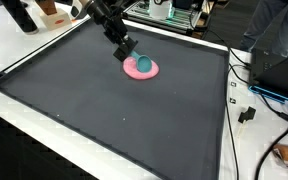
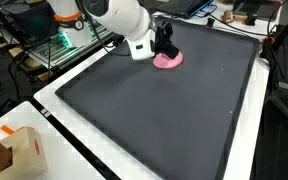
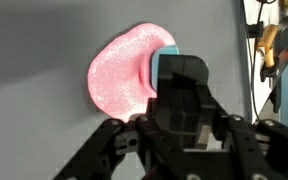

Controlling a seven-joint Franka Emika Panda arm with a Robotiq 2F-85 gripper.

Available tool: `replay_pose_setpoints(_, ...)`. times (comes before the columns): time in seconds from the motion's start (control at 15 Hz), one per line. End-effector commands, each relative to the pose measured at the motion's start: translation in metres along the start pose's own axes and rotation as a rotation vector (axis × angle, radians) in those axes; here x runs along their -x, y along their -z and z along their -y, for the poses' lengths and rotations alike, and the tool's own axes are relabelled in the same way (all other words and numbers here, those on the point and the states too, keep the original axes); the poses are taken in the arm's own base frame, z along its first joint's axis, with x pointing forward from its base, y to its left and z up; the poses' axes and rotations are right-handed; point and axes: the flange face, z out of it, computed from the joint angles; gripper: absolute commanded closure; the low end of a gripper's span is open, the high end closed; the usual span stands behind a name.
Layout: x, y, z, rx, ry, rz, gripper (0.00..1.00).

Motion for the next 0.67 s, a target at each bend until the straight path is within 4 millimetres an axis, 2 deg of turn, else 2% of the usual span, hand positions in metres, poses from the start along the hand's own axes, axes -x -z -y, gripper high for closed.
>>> replay_pose_setpoints(0.0, 0.009, 0.014, 0.027, 0.069, 0.008, -0.006, 0.74)
replay_pose_setpoints(0.2, 0.016, 0.029, 0.059, 0.107, 0.037, -0.006, 0.74)
replay_pose_setpoints(0.6, 0.039, 0.064, 0.142, 0.234, 0.049, -0.046, 0.74)
